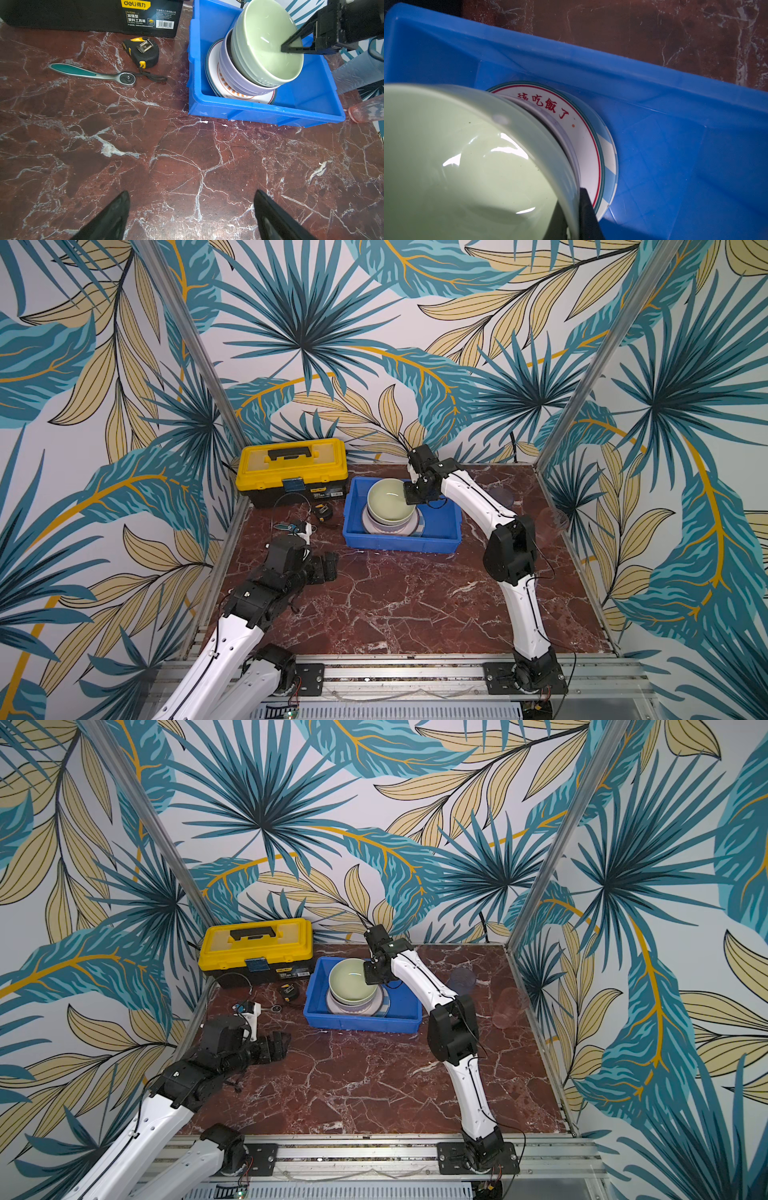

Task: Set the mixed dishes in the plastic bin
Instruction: 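Lower the green bowl onto the lavender bowl and open the right gripper, then move the right gripper to the clear blue cup beside the bin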

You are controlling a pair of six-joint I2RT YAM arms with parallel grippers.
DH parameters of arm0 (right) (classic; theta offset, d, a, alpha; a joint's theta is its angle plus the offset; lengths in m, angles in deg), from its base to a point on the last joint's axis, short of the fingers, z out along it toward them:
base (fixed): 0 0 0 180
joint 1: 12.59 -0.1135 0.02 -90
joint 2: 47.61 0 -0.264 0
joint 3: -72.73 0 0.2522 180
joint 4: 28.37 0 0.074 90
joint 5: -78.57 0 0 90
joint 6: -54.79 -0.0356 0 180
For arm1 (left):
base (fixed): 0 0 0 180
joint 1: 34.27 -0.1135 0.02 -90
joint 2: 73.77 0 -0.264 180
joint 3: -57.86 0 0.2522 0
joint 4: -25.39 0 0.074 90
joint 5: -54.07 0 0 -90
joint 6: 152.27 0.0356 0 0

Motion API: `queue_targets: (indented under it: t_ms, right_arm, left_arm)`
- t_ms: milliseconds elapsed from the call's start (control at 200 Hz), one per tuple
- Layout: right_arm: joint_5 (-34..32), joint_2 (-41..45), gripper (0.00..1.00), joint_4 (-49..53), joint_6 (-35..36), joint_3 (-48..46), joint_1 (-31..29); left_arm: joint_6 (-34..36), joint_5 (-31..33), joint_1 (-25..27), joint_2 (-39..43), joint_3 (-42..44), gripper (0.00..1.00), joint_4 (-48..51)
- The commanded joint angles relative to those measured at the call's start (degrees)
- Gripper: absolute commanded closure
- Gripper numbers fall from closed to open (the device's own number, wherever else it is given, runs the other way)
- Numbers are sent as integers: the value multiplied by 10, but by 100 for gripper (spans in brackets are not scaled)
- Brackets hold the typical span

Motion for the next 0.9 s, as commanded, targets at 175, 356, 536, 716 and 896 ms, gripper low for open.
queue_targets:
  t_ms: [175, 356, 536, 716, 896]
  right_arm:
    - [18, 8, 85, -25, -19, -6, 0]
    - [25, 13, 80, -23, -25, -11, 0]
    - [31, 27, 73, -23, -28, -15, 1]
    - [30, 59, 70, -29, -27, -30, 0]
    - [30, 90, 59, -28, -28, -45, 1]
  left_arm:
    - [-3, -3, -2, 3, 4, 7, -12]
    - [-3, -2, -2, 5, 3, 7, -11]
    - [-3, -1, -2, 3, 3, 7, -11]
    - [-3, -1, -2, 2, 3, 7, -11]
    - [-3, -1, -2, 0, 2, 7, -11]
